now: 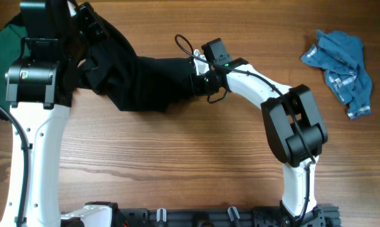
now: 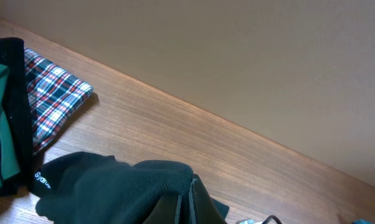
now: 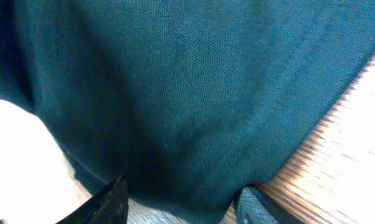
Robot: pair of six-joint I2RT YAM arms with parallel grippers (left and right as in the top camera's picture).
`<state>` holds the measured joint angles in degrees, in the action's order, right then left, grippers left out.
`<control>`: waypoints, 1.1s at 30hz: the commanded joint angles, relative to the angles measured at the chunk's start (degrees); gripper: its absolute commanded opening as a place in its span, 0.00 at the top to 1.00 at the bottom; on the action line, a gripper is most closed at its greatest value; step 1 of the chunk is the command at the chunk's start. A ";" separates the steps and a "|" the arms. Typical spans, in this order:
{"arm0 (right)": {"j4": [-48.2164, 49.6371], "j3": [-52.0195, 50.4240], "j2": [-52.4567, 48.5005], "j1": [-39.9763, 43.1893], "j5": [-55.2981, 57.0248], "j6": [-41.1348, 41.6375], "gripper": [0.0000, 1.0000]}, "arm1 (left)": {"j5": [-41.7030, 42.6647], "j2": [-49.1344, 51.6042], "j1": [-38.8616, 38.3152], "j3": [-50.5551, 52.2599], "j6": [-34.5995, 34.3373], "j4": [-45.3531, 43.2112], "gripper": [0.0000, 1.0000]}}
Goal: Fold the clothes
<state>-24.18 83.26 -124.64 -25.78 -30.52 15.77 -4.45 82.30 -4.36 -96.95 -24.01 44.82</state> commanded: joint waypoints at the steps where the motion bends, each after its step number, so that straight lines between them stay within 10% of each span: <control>1: 0.22 -0.50 -3.08 -0.15 -1.70 -0.66 0.48 | 0.55 0.22 0.35 -1.68 1.31 -0.35 0.96; 8: 1.99 -0.50 -3.80 -0.31 -2.14 -1.05 0.55 | 1.22 0.22 0.35 -1.68 1.31 -0.33 0.96; 14: 2.62 -0.44 -3.78 -1.20 -2.10 -4.52 0.96 | 1.38 0.22 0.35 -1.68 1.31 -0.33 0.96; 33: -26.60 32.37 5.03 14.27 2.49 -18.01 0.96 | 3.13 1.53 -0.46 -1.68 1.31 -0.02 0.96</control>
<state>-47.59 109.23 -121.62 -13.34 -28.56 1.61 -2.20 82.81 -4.38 -96.97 -24.01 45.06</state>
